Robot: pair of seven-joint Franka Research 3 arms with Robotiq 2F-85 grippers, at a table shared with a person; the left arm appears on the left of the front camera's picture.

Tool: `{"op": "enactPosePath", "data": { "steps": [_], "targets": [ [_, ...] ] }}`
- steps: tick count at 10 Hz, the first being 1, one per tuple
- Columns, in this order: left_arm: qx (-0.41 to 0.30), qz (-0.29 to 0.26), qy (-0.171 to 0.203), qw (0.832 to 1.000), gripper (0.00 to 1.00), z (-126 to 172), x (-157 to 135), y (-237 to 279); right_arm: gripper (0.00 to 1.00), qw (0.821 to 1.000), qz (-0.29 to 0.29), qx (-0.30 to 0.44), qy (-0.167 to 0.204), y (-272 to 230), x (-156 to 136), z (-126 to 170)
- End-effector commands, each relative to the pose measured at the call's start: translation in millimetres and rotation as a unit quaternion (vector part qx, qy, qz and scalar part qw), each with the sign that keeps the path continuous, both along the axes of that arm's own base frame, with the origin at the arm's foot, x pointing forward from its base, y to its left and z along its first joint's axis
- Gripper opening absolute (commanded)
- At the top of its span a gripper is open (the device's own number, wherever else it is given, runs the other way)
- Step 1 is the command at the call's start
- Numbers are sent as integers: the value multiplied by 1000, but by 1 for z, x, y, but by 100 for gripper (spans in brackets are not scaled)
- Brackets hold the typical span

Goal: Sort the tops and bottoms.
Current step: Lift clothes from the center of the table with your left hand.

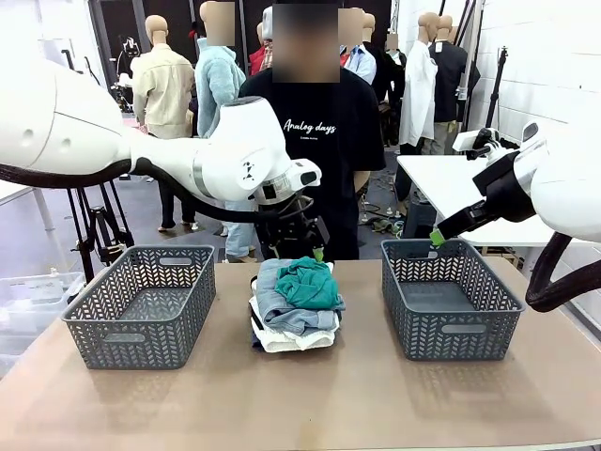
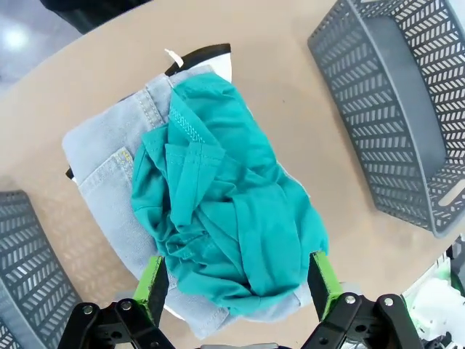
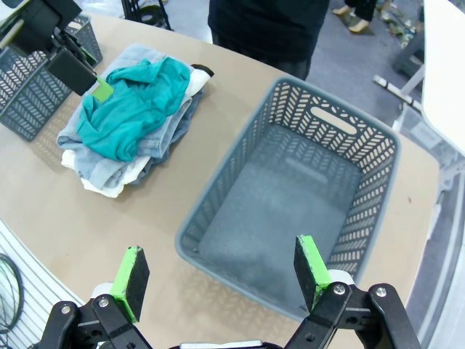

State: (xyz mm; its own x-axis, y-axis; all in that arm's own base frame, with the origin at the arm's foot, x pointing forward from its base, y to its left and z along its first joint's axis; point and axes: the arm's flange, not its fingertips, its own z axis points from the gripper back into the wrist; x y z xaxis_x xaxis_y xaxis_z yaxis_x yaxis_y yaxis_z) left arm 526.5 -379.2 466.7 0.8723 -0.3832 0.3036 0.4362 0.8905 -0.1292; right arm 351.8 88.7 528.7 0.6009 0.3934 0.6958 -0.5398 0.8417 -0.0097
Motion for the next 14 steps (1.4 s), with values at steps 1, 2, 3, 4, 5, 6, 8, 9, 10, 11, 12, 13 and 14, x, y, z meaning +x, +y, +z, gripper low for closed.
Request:
{"op": "enactPosePath", "data": {
  "steps": [1, 2, 3, 4, 5, 6, 8, 9, 10, 11, 12, 13, 14],
  "targets": [
    [19, 16, 8, 1000, 100, 7, -2, -1, 100, 1000, 4, 5, 0, -1, 2, -1],
    [23, 26, 20, 999, 100, 2, 0, 1, 100, 1000, 4, 5, 0, -1, 2, -1],
    [34, 42, 23, 998, 100, 0, 1, 0, 100, 1000, 4, 5, 0, -1, 2, -1],
    [46, 61, 32, 997, 100, -5, 4, 1, 100, 1000, 4, 5, 0, -1, 2, -1],
    [40, 60, 44, 996, 100, -11, 9, 2, 100, 1000, 4, 5, 0, -1, 2, -1],
    [37, 63, 51, 996, 100, -19, 14, 3, 100, 1000, 4, 5, 0, -1, 2, -1],
    [31, 65, 65, 995, 100, -34, 24, 7, 100, 1000, 4, 5, 0, -1, 2, -1],
    [25, 61, 68, 996, 100, -37, 26, 5, 100, 1000, 4, 5, 0, -1, 2, -1],
    [20, 65, 74, 995, 100, -42, 27, 6, 100, 1000, 4, 5, 0, -1, 2, -1],
    [12, 59, 78, 995, 82, -43, 25, 3, 100, 1000, 4, 5, 0, -1, 2, -1],
    [10, 58, 78, 995, 63, -43, 24, 1, 100, 1000, 4, 5, 0, -1, 2, -1],
    [10, 71, 87, 994, 45, -45, 26, 6, 100, 1000, 4, 5, 0, -1, 2, -1],
    [7, 70, 94, 993, 26, -46, 27, 8, 100, 1000, 4, 5, 0, -1, 2, -1]
  ]
}}
